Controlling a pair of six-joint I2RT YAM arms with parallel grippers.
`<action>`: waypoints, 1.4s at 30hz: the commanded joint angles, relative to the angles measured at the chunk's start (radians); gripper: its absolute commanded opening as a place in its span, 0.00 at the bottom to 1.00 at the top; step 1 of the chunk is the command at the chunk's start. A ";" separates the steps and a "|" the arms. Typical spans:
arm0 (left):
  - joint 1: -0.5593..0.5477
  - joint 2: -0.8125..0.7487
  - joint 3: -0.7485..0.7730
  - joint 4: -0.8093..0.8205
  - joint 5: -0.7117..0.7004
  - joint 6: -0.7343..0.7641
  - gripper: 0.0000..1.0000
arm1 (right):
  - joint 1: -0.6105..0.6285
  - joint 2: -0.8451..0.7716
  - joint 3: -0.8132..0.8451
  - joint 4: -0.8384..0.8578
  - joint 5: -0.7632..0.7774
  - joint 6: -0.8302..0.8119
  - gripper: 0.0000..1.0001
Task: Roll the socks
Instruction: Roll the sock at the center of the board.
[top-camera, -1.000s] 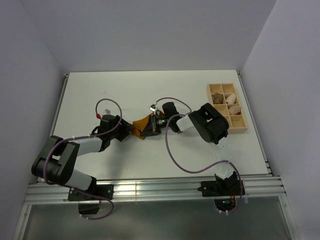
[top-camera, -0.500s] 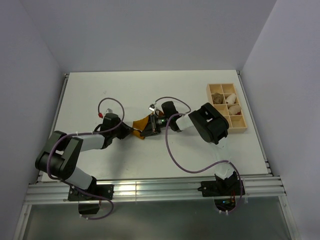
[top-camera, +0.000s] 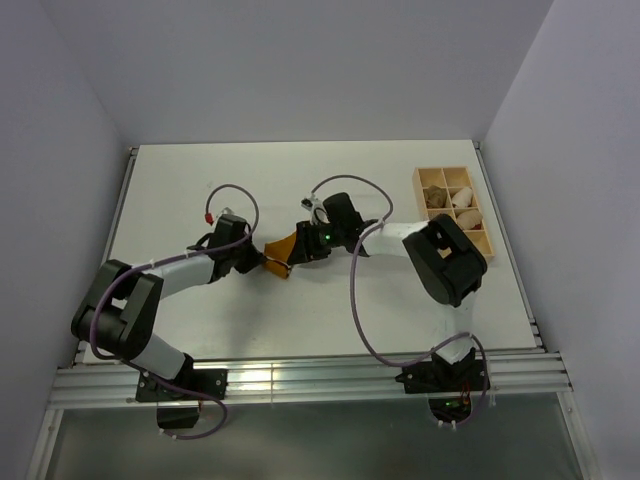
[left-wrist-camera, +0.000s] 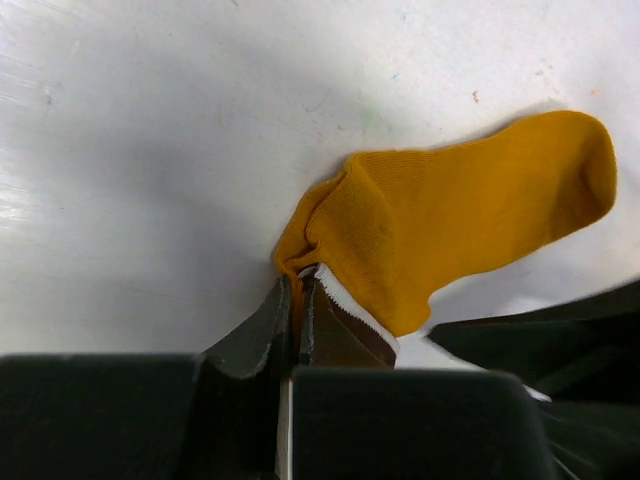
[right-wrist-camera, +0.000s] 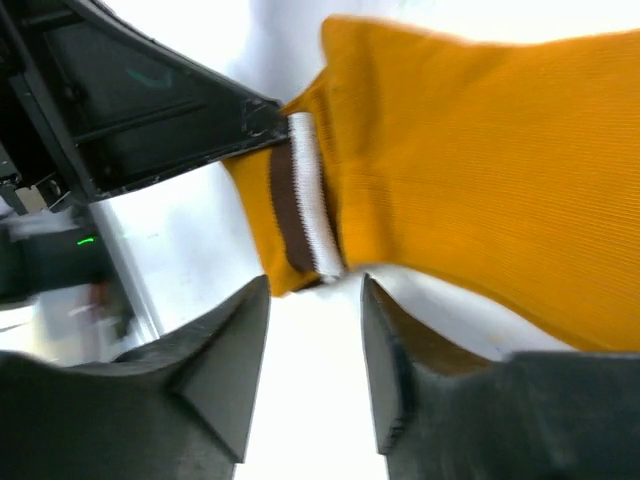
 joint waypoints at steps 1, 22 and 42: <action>-0.009 -0.001 0.057 -0.124 -0.055 0.068 0.00 | 0.041 -0.137 -0.008 -0.124 0.216 -0.195 0.52; -0.028 0.078 0.141 -0.204 -0.023 0.113 0.00 | 0.409 -0.148 -0.051 0.068 0.828 -0.637 0.65; -0.030 0.096 0.153 -0.222 -0.002 0.104 0.00 | 0.487 -0.021 0.004 0.066 0.985 -0.698 0.53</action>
